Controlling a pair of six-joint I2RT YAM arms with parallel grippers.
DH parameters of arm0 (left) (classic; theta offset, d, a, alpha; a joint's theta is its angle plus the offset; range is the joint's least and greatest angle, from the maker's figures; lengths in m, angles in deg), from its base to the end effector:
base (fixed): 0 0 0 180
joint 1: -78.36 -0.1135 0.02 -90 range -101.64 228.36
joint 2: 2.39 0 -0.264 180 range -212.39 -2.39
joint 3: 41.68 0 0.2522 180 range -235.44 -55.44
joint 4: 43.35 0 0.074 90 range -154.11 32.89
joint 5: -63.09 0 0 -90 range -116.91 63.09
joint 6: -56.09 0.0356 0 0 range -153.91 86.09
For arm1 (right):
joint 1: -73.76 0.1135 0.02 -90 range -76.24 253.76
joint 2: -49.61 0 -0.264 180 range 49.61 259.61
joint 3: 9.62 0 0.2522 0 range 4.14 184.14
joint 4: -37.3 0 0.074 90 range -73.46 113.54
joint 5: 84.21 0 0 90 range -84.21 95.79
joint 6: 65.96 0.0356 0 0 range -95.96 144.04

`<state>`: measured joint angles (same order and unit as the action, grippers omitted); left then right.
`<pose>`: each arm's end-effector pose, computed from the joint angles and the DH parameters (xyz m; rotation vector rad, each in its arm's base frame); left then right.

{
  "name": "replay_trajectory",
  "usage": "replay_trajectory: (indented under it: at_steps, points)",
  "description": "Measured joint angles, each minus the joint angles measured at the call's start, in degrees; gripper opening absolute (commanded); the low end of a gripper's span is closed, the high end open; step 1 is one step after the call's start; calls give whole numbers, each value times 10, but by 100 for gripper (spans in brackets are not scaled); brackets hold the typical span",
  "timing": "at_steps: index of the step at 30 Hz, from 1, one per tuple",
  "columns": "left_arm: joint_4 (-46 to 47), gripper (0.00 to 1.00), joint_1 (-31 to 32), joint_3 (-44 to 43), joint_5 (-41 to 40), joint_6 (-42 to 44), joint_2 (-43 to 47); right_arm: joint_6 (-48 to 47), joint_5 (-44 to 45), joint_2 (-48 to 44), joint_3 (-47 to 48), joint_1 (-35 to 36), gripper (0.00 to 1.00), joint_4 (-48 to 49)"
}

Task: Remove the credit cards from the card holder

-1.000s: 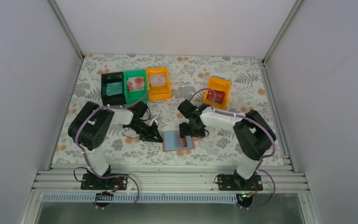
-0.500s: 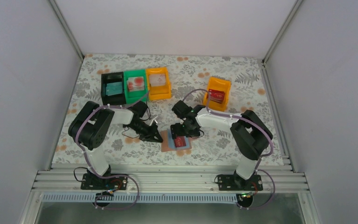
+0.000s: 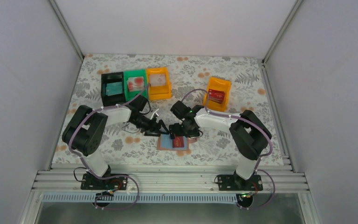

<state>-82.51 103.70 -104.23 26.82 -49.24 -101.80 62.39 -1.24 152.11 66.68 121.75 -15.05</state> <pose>0.2479 -0.1492 0.1304 -0.4011 -2.6650 1.3923 0.2144 0.2445 0.1527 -0.2759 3.0478 0.3470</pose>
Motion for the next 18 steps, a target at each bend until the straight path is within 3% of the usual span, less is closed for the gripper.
replay_trajectory:
  at_steps: [5, 13, 16, 18]
  points:
    - [10, 84, -6, 19, 8, -5, 24, 1, -17, -2, -2, -1, 99, 12]
    - [36, 56, -9, 27, 31, -23, 0, 12, -72, 1, -3, -2, 98, 59]
    - [43, 43, -12, 21, 62, -25, -16, 19, -75, 1, -4, -5, 93, 61]
    - [49, 36, -12, 16, 74, -27, -24, 23, -78, 1, -5, -7, 81, 64]
